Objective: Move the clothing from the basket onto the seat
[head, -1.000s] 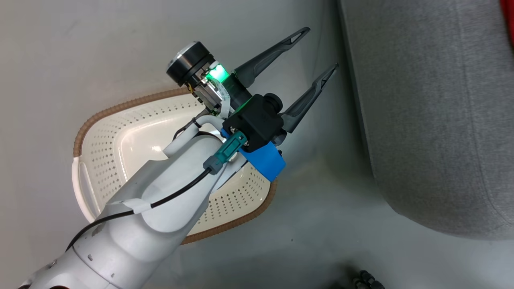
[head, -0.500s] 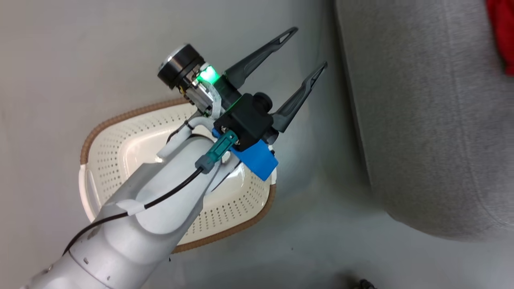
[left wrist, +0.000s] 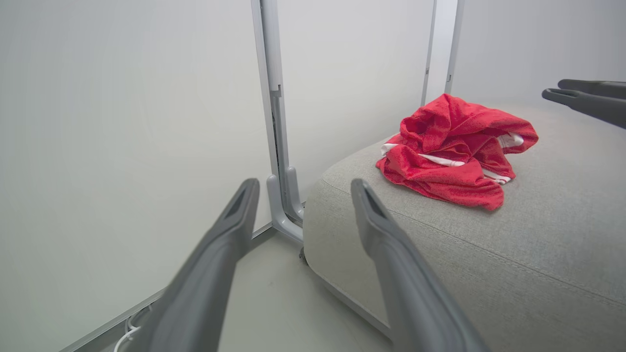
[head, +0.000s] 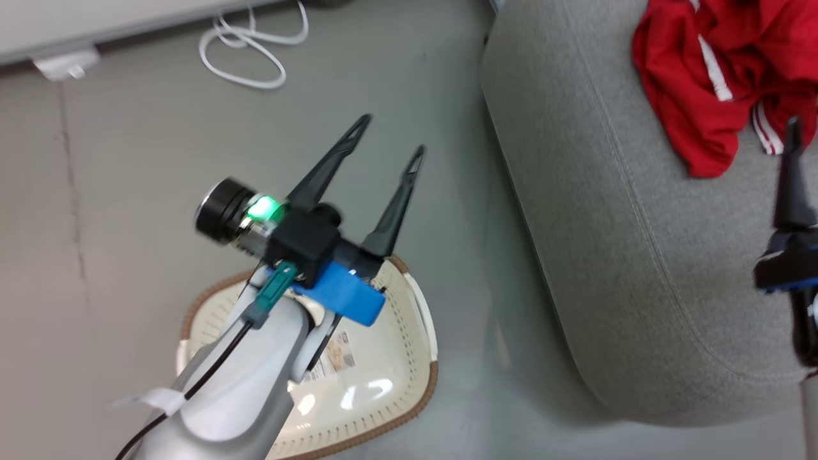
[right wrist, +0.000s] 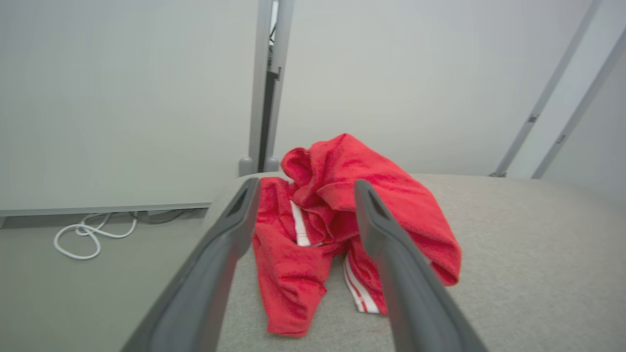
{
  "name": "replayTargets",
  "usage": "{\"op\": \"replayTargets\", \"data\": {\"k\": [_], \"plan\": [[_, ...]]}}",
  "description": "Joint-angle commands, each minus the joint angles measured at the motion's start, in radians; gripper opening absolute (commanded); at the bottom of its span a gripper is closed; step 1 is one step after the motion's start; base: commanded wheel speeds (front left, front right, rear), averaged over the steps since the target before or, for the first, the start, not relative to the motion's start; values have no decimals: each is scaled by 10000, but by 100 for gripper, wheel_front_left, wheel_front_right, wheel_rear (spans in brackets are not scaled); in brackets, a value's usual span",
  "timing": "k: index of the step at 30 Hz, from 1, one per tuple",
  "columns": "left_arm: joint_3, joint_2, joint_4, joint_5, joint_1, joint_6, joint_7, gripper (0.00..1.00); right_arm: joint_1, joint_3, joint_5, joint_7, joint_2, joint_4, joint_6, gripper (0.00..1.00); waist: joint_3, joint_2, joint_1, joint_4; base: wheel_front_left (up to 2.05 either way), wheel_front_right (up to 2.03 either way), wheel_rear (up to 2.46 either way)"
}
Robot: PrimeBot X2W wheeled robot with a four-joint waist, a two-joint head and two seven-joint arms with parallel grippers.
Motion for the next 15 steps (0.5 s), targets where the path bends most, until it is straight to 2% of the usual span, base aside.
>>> {"op": "replayTargets", "data": {"k": [1, 7, 15], "plan": [[389, 106, -136, -104, 564, 173, -26, 100, 541, 253, -12, -34, 252, -621, 1, 100, -1032, -1, 2, 566, 0, 0, 0], [1633, 252, -378, -181, 1842, 527, -27, 100, 1477, 1037, -49, -34, 822, -1735, 1, 100, -2038, -1, 2, 1537, 0, 0, 0], [2935, 292, -617, -36, 3265, 722, -26, 100, 2342, 1511, -54, -36, 1152, -1822, 1, 100, -3020, -1, 2, 2512, 0, 0, 0]]}}
